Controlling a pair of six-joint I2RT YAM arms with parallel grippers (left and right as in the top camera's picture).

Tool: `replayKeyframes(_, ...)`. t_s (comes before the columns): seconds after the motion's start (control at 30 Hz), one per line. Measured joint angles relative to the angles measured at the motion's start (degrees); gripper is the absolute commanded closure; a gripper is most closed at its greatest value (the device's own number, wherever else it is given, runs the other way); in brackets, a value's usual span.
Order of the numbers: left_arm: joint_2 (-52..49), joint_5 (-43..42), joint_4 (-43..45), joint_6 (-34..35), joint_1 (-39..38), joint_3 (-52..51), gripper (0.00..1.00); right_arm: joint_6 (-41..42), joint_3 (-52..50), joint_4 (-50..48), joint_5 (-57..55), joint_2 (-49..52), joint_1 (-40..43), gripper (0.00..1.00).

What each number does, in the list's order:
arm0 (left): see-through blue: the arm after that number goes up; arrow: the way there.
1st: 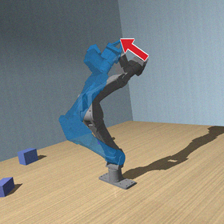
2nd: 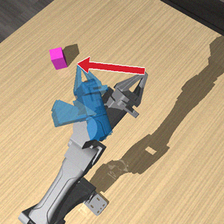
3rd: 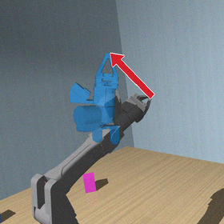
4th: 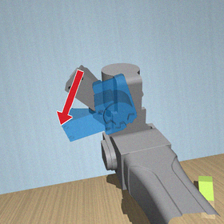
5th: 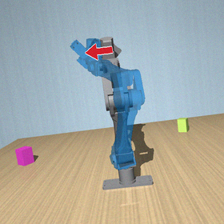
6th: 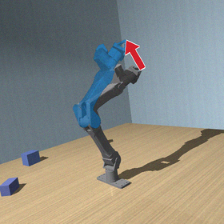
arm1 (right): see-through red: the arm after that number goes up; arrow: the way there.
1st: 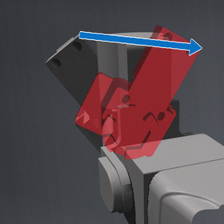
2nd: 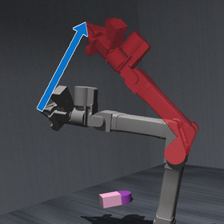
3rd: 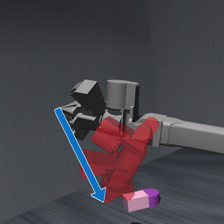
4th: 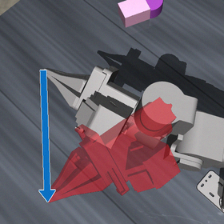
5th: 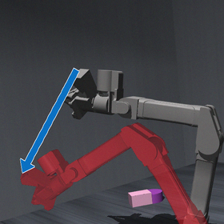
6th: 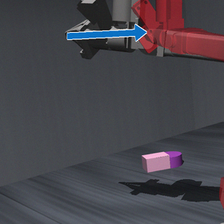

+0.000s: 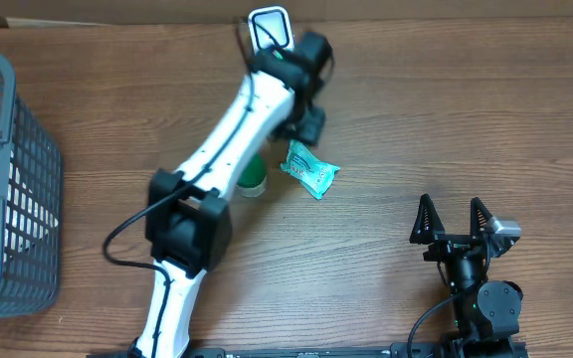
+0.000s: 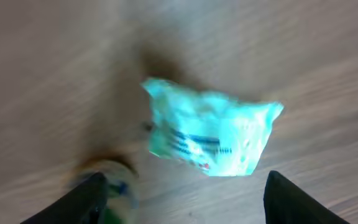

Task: Scan the item barcode
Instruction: 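Drop the wipes pack beside the bottle and withdraw the left gripper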

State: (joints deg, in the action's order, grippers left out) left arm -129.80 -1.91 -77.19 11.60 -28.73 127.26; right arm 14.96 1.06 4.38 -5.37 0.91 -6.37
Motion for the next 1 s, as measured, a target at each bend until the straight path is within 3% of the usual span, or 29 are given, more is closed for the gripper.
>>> replayKeyframes(0.2, 10.51, 0.02, -6.62, 0.02, 10.25, 16.61, 0.31, 0.0, 0.0, 0.0, -0.02, 0.0, 0.0, 0.0)
replayKeyframes(0.4, 25.35, 1.36, -13.44, 3.13, 32.17, 20.48, 0.33, 0.02, 0.0, -0.02, -0.02, 0.0, 0.0, 0.0)
replayKeyframes(0.47, 24.92, 1.64, -14.58, 5.03, 43.56, 20.41, 0.32, 0.0, 0.0, 0.02, -0.02, 0.0, 0.0, 0.0)
replayKeyframes(0.67, 20.24, 0.98, -14.6, 9.31, 64.78, 20.09, 0.32, 0.0, 0.0, 0.02, -0.02, 0.0, 0.0, 0.0)
replayKeyframes(1.0, 11.19, 0.09, -14.62, 10.56, 75.12, 20.06, 0.31, 0.0, 0.0, -0.04, -0.02, 0.0, 0.0, 0.0)
